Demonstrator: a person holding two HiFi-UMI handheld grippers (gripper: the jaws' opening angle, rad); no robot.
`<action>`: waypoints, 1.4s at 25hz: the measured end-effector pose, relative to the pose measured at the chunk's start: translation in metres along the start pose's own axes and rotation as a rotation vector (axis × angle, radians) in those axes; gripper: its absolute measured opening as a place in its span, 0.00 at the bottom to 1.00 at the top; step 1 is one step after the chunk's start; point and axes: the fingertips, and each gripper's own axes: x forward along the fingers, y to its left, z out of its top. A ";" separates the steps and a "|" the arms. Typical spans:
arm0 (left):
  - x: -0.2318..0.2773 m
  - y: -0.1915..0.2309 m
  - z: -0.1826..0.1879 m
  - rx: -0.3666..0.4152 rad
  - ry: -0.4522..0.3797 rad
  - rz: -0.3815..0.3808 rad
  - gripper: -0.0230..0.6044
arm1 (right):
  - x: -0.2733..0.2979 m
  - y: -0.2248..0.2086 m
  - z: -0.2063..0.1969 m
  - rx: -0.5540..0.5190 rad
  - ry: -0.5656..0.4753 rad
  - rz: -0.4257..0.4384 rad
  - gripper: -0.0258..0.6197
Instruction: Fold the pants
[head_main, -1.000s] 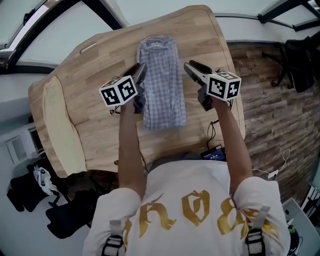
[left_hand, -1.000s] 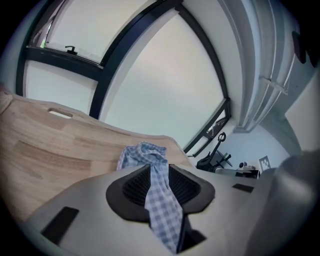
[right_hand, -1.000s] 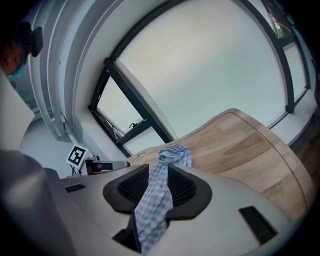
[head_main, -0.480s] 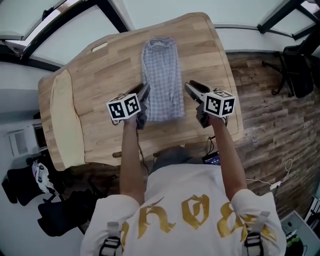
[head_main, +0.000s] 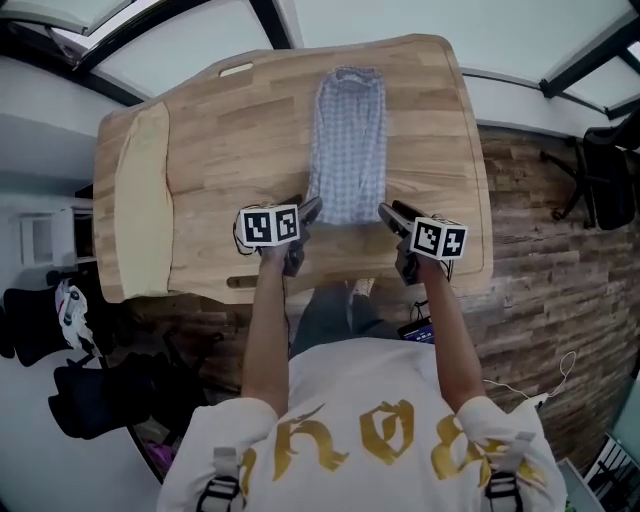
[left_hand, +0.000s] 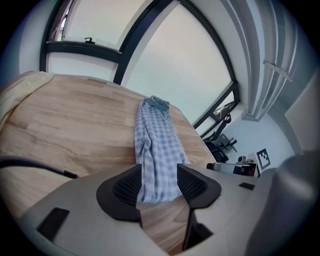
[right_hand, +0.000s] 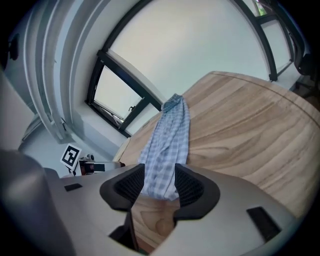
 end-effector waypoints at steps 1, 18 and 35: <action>0.000 0.002 -0.008 -0.010 0.014 -0.005 0.38 | 0.002 0.000 -0.007 0.016 0.007 -0.007 0.34; -0.020 0.017 -0.050 -0.072 0.024 -0.066 0.46 | 0.003 0.008 -0.048 0.111 -0.054 -0.113 0.37; 0.037 0.028 -0.058 -0.144 0.093 -0.047 0.24 | 0.040 -0.008 -0.053 0.007 0.043 -0.091 0.11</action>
